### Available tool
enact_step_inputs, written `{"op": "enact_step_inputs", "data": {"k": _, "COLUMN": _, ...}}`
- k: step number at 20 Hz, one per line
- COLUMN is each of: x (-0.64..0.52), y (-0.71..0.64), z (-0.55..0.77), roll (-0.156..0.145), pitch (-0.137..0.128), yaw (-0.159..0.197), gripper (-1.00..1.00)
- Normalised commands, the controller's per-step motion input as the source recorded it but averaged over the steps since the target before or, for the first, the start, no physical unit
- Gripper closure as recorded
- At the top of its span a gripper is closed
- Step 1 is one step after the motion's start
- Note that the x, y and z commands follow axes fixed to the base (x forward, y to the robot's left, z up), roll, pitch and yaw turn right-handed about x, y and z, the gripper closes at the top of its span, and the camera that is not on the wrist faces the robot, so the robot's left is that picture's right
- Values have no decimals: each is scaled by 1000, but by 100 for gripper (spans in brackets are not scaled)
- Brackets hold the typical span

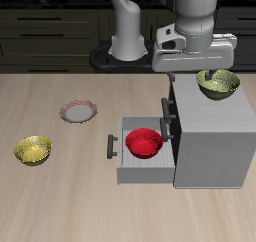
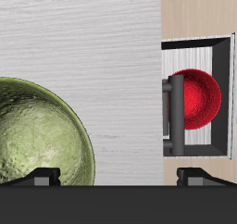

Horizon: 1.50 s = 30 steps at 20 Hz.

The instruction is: Place the green bowl on the plate

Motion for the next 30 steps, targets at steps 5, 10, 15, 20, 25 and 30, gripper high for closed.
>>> {"op": "enact_step_inputs", "data": {"k": 5, "x": -5, "y": 136, "z": -246, "roll": 24, "pitch": 38, "yaw": 14, "gripper": -100}}
{"op": "enact_step_inputs", "data": {"k": 10, "x": -32, "y": 130, "z": -117, "roll": 29, "pitch": 15, "yaw": 11, "gripper": -100}}
{"op": "enact_step_inputs", "data": {"k": 15, "x": -50, "y": 46, "z": 71, "roll": 39, "pitch": -21, "yaw": -4, "gripper": 100}}
{"op": "enact_step_inputs", "data": {"k": 20, "x": -67, "y": 41, "z": 5, "roll": 22, "pitch": 2, "yaw": 6, "gripper": 100}}
{"op": "enact_step_inputs", "data": {"k": 25, "x": -80, "y": -9, "z": 10, "roll": 7, "pitch": 1, "yaw": 2, "gripper": 100}}
{"op": "enact_step_inputs", "data": {"k": 30, "x": -50, "y": -45, "z": -1, "roll": 2, "pitch": -6, "yaw": -3, "gripper": 100}}
